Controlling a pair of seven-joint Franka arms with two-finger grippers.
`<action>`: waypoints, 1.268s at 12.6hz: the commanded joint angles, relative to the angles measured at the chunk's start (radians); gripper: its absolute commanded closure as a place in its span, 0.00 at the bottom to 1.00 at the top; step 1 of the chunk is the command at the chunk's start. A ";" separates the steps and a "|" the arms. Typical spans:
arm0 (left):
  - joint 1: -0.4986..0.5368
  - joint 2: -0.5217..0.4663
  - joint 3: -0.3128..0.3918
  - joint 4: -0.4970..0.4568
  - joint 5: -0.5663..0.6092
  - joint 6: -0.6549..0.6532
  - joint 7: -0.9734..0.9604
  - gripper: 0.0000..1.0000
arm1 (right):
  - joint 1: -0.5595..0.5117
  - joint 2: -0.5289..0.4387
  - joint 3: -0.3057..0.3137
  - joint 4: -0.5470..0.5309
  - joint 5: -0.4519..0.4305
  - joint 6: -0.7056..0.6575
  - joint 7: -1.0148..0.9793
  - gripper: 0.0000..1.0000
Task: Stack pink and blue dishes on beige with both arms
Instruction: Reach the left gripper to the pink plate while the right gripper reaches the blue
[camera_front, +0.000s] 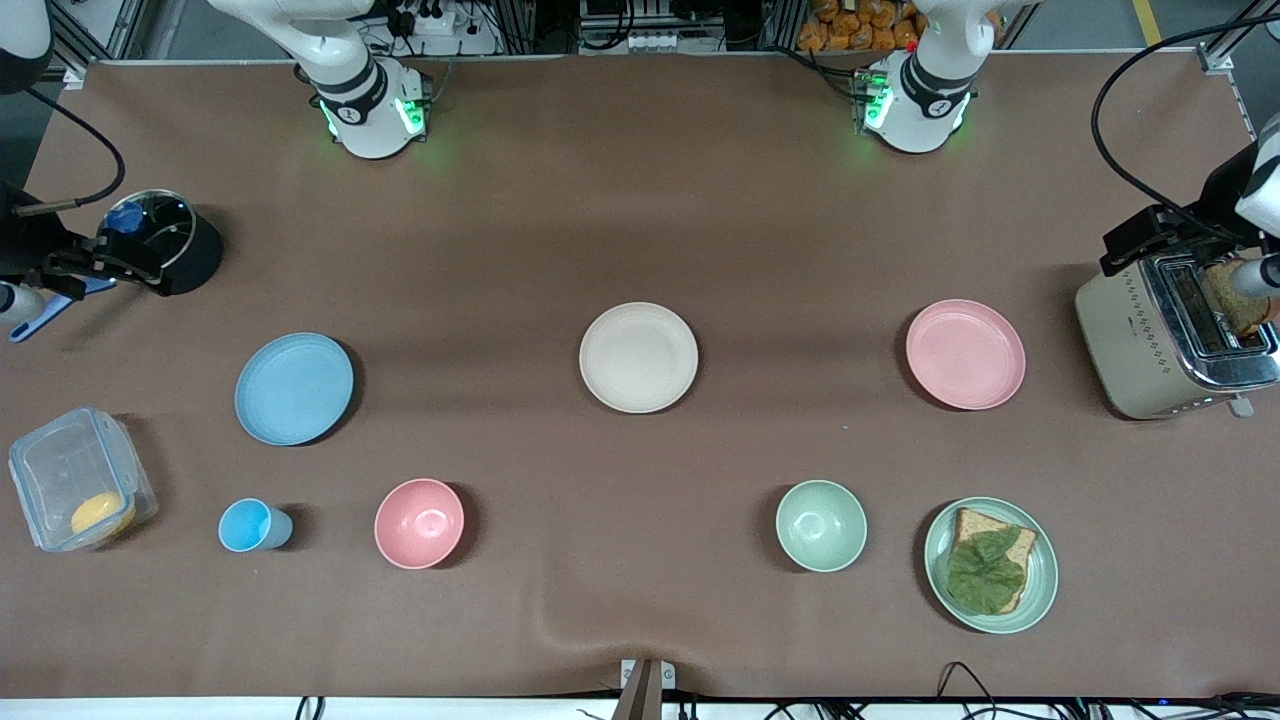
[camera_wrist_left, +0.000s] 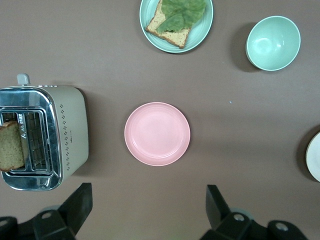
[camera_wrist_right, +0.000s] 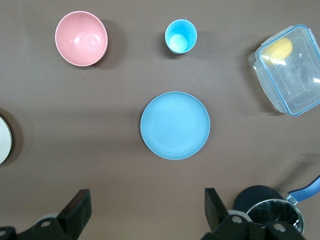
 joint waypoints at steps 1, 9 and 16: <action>-0.002 -0.012 -0.001 0.030 0.021 -0.037 0.021 0.00 | -0.008 -0.014 0.002 0.005 -0.020 -0.020 0.006 0.00; 0.090 0.077 -0.002 -0.388 0.023 0.313 0.023 0.00 | -0.006 0.006 0.004 -0.005 -0.017 -0.012 0.016 0.00; 0.211 0.241 -0.002 -0.757 0.081 0.911 0.024 0.00 | -0.032 0.109 0.004 -0.142 -0.010 0.118 0.035 0.00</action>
